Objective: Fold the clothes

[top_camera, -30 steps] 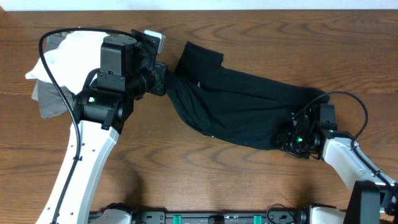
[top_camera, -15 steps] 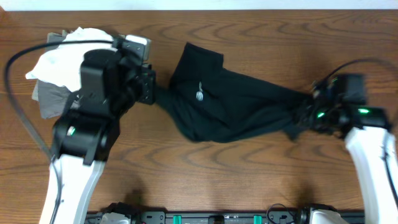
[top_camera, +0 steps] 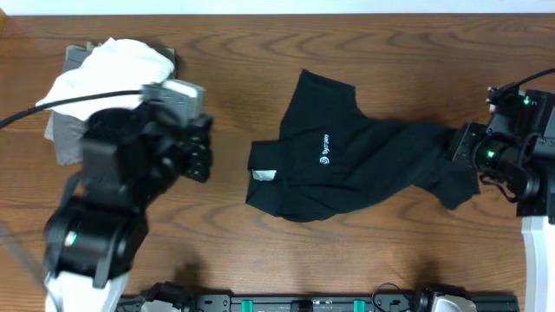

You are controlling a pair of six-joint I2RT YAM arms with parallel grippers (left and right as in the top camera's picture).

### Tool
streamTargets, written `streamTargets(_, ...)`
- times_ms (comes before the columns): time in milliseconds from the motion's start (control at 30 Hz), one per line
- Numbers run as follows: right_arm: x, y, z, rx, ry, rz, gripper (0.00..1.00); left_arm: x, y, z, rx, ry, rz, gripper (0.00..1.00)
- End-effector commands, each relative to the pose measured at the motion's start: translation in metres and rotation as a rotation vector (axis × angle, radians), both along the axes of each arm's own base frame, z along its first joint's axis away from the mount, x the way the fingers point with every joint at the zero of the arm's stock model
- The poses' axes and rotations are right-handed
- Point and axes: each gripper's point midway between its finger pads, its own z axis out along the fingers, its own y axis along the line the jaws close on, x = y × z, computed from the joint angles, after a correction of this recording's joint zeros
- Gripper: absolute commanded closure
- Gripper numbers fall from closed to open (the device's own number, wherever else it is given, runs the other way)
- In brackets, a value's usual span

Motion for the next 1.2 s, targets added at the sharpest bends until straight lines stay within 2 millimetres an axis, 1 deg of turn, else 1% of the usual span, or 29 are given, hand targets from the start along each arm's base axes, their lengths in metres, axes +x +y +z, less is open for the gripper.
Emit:
streamTargets(0,0.009,0.002,-0.006,-0.007,0.017,0.010,0.99,-0.005,-0.042,-0.042,0.031,0.155,-0.210,0.91)
streamTargets(100,0.022,0.005,-0.016,0.014,0.039,-0.002,0.99,-0.008,-0.072,-0.084,0.128,0.265,-0.347,0.90)
streamTargets(200,0.037,0.007,-0.024,0.032,0.046,0.001,0.99,-0.001,-0.092,-0.128,0.237,0.351,-0.390,0.83)
streamTargets(267,0.045,0.009,-0.027,0.048,0.040,0.012,0.99,0.000,-0.106,-0.161,0.289,0.427,-0.423,0.83)
streamTargets(367,0.052,0.009,-0.027,0.049,0.025,0.014,0.99,-0.006,-0.119,-0.203,0.342,0.542,-0.464,0.73)
streamTargets(467,0.056,0.008,-0.025,0.046,0.009,0.014,0.99,-0.019,-0.131,-0.237,0.404,0.619,-0.531,0.66)
streamTargets(567,0.058,0.008,-0.024,0.045,0.000,0.014,0.99,-0.031,-0.138,-0.261,0.503,0.641,-0.600,0.60)
streamTargets(667,0.059,0.006,-0.023,0.036,-0.005,0.009,0.98,-0.042,-0.145,-0.277,0.605,0.627,-0.651,0.53)
streamTargets(733,0.060,0.005,-0.023,0.030,-0.008,0.004,0.98,-0.054,-0.154,-0.284,0.638,0.619,-0.712,0.44)
streamTargets(767,0.060,0.005,-0.023,0.030,-0.009,0.004,0.98,-0.059,-0.158,-0.289,0.661,0.613,-0.744,0.38)
streamTargets(867,0.060,0.005,-0.023,0.029,-0.010,0.004,0.99,-0.063,-0.158,-0.301,0.759,0.591,-0.749,0.30)
streamTargets(933,0.060,0.005,-0.023,0.030,-0.010,0.004,0.99,-0.063,-0.158,-0.309,0.806,0.579,-0.750,0.28)
streamTargets(1033,0.060,0.005,-0.022,0.030,-0.012,0.004,0.99,-0.054,-0.157,-0.317,0.870,0.539,-0.726,0.29)
streamTargets(1067,0.061,0.005,-0.022,0.030,-0.014,0.004,0.99,-0.053,-0.157,-0.319,0.874,0.535,-0.732,0.33)
streamTargets(1133,0.061,0.005,-0.022,0.030,-0.015,0.004,0.99,-0.052,-0.158,-0.325,0.882,0.533,-0.740,0.51)
streamTargets(1167,0.061,0.005,-0.022,0.029,-0.015,0.004,0.99,-0.050,-0.157,-0.328,0.894,0.532,-0.734,0.64)
